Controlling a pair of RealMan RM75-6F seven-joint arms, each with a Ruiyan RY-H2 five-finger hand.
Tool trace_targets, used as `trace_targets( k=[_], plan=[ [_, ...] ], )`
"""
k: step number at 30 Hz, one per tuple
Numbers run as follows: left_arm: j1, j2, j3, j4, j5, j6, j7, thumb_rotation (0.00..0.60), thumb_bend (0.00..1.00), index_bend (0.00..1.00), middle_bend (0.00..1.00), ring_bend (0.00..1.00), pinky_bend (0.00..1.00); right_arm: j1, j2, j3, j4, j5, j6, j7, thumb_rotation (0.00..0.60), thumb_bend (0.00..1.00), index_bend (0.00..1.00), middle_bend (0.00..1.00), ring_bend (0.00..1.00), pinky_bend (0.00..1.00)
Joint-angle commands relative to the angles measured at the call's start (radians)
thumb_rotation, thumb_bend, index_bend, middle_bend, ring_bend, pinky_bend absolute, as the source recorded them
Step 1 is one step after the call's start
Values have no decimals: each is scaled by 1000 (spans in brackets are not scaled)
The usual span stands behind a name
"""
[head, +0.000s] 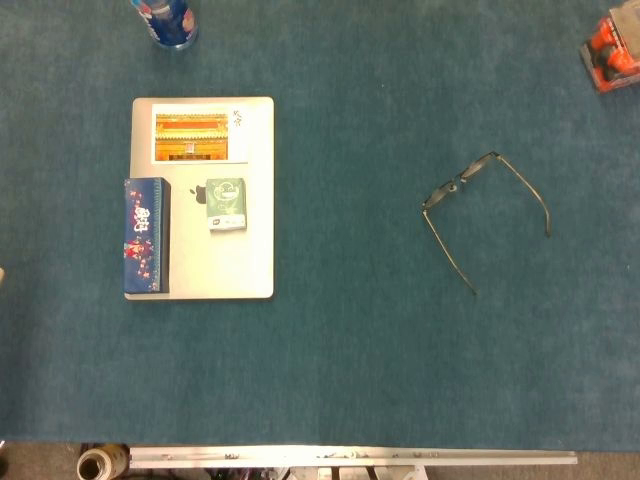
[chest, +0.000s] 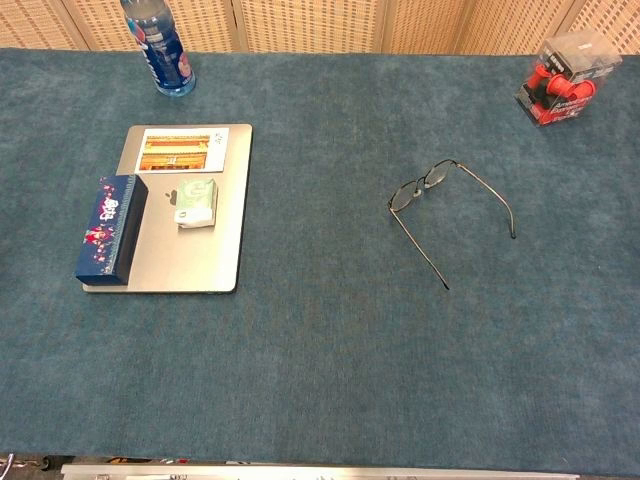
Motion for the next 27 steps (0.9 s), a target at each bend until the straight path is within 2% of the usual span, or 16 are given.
trace_targets(
  k=[1,13,22,27],
  plan=[
    [0,-2,6,9,1,-7,4,600,0,456,457,336,437,-1,-9,-9,13,1,-10,5,600,197,491,434,373,636],
    [2,-8,3,16,1,-2,-9,600,0,456,457,336,437,20,-9,5,6,-6,-20,4,600,197,491,434,372,636],
    [8,-10,12,35,6,-5,-28,600,0,456,457,336,437,68,-21,30,-19,-8,-54,-52,600,189,491,434,371,634],
    [13,-10,17,45,8,-4,-38,600,0,456,455,336,437,110,-33,51,-29,0,-92,-92,600,160,491,434,369,565]
  ],
)
